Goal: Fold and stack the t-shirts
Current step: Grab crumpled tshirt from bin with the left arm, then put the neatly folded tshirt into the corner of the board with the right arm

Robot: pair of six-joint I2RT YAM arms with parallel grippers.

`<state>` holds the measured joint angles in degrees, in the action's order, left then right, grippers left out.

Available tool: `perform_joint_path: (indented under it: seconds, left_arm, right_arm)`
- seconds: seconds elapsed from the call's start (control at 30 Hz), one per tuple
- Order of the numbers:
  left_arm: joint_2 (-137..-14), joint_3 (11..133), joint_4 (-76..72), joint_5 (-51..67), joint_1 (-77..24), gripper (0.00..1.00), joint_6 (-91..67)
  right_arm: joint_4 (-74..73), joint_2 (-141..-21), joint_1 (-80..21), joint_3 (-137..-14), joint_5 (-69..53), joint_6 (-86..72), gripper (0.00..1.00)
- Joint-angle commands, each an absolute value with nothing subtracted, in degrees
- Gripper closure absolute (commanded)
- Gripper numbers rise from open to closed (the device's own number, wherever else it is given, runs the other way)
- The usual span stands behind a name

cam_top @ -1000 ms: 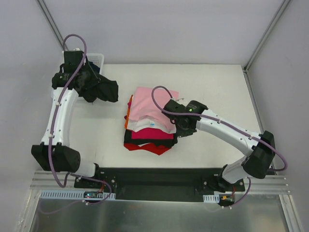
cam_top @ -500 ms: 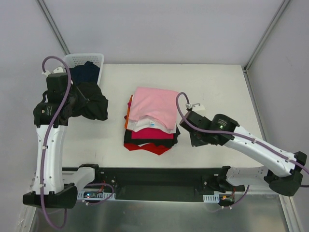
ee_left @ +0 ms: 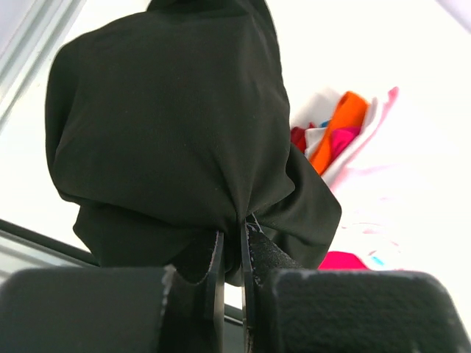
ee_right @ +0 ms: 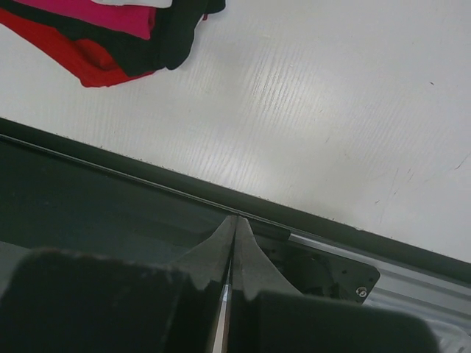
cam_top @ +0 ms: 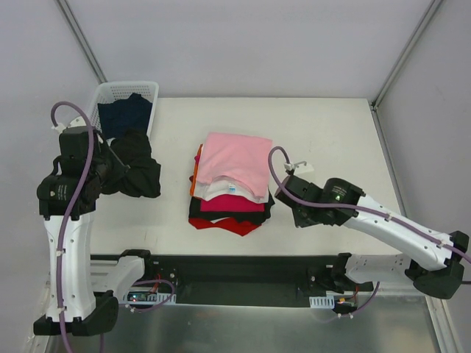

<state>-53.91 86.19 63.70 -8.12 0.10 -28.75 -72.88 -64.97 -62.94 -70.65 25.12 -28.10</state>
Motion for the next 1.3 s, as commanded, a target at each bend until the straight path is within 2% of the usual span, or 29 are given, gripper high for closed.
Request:
perform_joint_path:
  seconds: [0.0, 0.23, 0.37, 0.47, 0.73, 0.8, 0.83, 0.9, 0.93, 1.0, 1.07, 1.17, 1.2, 1.23, 1.27]
  left_arm:
    - [-49.58, 87.64, 66.96, -6.07, 0.44, 1.00, -33.30]
    - [-42.98, 72.71, 71.62, -3.17, 0.44, 1.00, -40.42]
    - [-40.35, 59.54, 73.12, -5.44, 0.35, 1.00, -44.20]
    - [-39.99, 54.34, 70.77, -7.47, 0.44, 1.00, -44.30]
    - [-44.91, 52.99, 65.83, -8.70, 0.97, 0.98, -42.37]
    - [-46.14, 55.01, 65.48, -8.26, 0.97, 0.86, -42.01]
    - [-46.93, 55.72, 65.57, -8.17, 0.97, 0.62, -42.10]
    - [-47.55, 57.74, 65.48, -7.91, 0.88, 0.06, -42.27]
    - [-47.98, 58.44, 65.65, -7.74, 0.97, 0.01, -42.62]
    - [-48.43, 61.60, 66.27, -7.30, 0.97, 0.01, -43.06]
    - [-48.95, 66.41, 67.67, -7.12, 0.97, 0.01, -44.03]
    - [-48.96, 74.23, 68.38, -6.24, 0.97, 0.01, -45.35]
    - [-48.69, 76.18, 68.38, -5.81, 0.97, 0.01, -45.53]
    - [-48.52, 79.42, 68.38, -4.93, 0.97, 0.00, -45.96]
    - [-48.25, 80.50, 67.94, -4.40, 0.97, 0.01, -46.14]
  right_arm:
    - [-73.30, -66.88, -63.28, -74.00, 27.42, -25.93, 0.99]
    - [-70.93, -69.69, -63.37, -75.67, 26.55, -23.64, 0.99]
    - [-69.96, -69.52, -63.72, -75.06, 26.28, -23.73, 0.99]
    - [-69.96, -68.73, -63.81, -74.01, 26.28, -24.08, 0.99]
    - [-73.03, -64.34, -63.90, -71.81, 28.03, -24.96, 0.99]
    - [-73.47, -63.64, -63.90, -71.28, 28.74, -25.14, 0.99]
    - [-73.74, -63.02, -63.90, -71.19, 28.91, -25.05, 0.99]
    - [-73.83, -62.41, -63.90, -70.84, 29.18, -25.14, 0.99]
    - [-73.83, -62.23, -63.90, -70.84, 29.35, -24.88, 0.99]
    - [-73.74, -62.49, -63.81, -71.28, 29.44, -24.18, 0.98]
    - [-73.65, -64.15, -63.64, -74.25, 30.06, -22.86, 0.88]
    - [-72.69, -70.89, -61.19, -88.28, 30.94, -16.19, 0.85]
    - [-72.51, -73.19, -60.39, -92.77, 30.68, -13.91, 0.87]
    - [-71.99, -76.08, -59.51, -101.77, 29.28, -10.41, 0.98]
    - [-71.81, -80.64, -58.37, -105.08, 28.31, -8.98, 0.99]
